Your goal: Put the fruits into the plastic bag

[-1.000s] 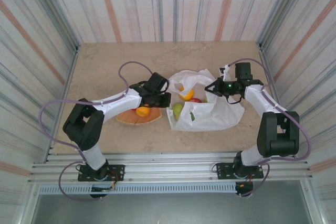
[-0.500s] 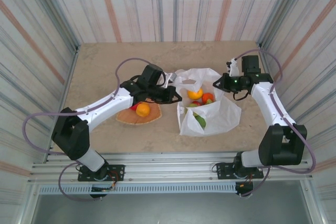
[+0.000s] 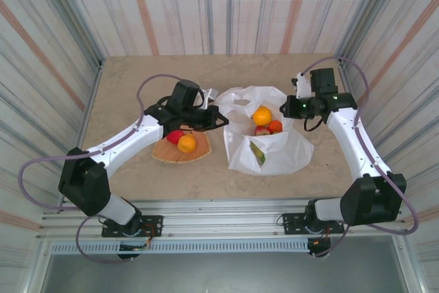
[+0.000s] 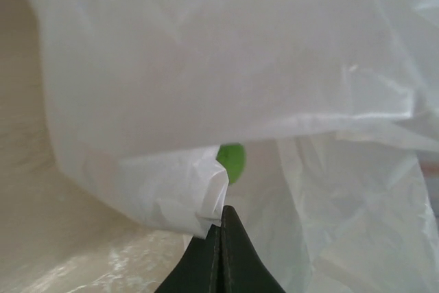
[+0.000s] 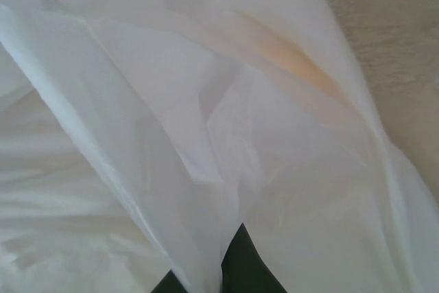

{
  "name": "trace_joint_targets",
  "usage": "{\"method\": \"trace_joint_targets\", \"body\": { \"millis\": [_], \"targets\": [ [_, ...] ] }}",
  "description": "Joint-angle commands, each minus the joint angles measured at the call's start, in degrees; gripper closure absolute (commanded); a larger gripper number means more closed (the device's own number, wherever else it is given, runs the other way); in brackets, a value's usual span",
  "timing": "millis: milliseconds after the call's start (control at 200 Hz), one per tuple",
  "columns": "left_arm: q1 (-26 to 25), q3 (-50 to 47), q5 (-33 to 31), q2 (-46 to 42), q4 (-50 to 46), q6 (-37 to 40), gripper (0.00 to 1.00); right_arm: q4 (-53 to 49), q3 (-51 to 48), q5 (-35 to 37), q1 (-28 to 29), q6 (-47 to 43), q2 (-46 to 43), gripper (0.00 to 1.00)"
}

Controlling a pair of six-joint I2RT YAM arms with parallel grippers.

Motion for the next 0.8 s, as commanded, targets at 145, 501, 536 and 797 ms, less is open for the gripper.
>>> {"method": "trace_joint_targets", "body": {
  "millis": [145, 501, 536, 797],
  "targets": [
    [0.7, -3.3, -7.4, -1.2, -4.0, 4.0, 0.89, 5.6, -3.3, -5.3, 1.3, 2.2, 3.6, 1.0],
    [4.1, -4.8, -10.7, -7.6, -10.2, 11.1, 0.38, 6.5, -4.5, -5.7, 1.1, 2.2, 3.6, 1.0],
    [4.5, -5.1, -11.9, -8.8, -11.4, 11.9, 0.35, 6.6, -4.7, -5.9, 1.1, 2.2, 3.8, 1.0],
    [9.6, -10.6, -23.4, -18.0, -18.3, 14.2, 0.19, 7.6, -4.4, -6.8, 0.9, 2.4, 5.2, 1.0]
  ]
}}
